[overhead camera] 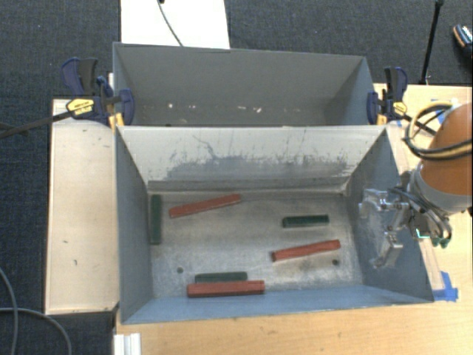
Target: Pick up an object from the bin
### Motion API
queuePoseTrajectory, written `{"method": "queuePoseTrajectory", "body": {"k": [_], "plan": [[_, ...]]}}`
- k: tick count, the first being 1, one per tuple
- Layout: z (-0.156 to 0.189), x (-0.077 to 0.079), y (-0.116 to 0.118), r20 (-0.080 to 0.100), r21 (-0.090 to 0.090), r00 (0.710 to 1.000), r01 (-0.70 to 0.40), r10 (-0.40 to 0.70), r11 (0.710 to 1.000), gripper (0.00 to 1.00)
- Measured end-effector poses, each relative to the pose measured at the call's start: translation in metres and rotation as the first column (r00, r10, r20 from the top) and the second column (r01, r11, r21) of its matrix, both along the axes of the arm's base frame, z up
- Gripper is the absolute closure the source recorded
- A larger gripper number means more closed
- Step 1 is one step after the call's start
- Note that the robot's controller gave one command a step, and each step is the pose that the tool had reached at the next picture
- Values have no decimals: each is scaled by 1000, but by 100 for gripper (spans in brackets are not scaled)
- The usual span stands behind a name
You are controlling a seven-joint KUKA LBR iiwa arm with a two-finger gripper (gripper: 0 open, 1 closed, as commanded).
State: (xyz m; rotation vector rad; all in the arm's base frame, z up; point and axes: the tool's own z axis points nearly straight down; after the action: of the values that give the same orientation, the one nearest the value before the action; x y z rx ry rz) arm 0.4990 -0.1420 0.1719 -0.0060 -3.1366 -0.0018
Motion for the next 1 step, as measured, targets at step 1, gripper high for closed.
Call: {"method": "queuePoseTrajectory", "body": {"k": [1], "plan": [[-104, -12, 72, 6, 2, 997, -82, 82, 997, 0]]}}
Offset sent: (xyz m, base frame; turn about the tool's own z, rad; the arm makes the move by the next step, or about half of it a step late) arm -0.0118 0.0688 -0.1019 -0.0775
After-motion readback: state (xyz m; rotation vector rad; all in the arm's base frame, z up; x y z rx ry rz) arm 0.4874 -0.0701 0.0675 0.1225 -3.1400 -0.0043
